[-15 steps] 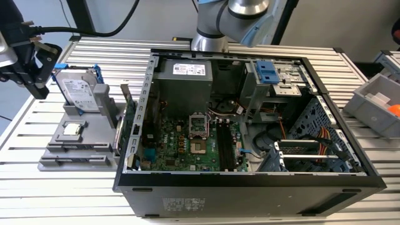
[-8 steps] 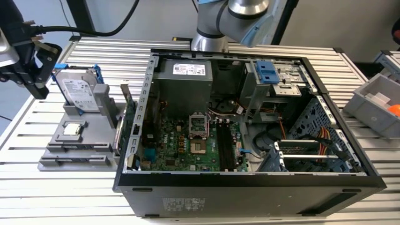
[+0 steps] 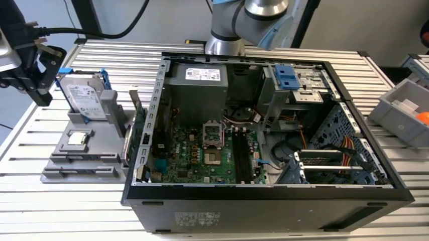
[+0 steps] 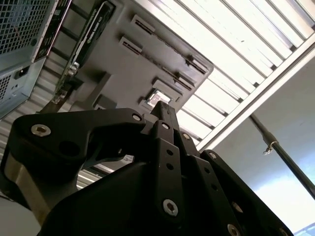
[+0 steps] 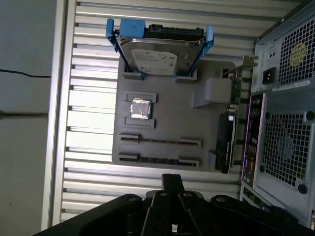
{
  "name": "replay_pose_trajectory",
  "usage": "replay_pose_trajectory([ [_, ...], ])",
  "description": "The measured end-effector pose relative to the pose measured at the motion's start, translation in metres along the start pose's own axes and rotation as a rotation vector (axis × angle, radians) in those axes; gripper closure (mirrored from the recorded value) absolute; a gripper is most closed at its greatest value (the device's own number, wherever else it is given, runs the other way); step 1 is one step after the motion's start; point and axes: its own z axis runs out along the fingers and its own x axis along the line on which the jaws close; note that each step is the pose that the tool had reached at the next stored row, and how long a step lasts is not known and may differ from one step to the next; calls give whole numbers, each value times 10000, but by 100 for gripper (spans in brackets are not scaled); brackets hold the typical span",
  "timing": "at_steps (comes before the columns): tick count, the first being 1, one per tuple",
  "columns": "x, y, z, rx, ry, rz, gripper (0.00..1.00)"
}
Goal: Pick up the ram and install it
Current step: 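Pick up the ram and move it above insertion slot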
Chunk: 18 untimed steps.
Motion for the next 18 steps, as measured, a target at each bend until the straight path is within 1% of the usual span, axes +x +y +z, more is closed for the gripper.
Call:
replay_pose_trajectory([
  [9,0,0,1,6,18,-416,100],
  [18,0,0,0,25,43,-931,100],
])
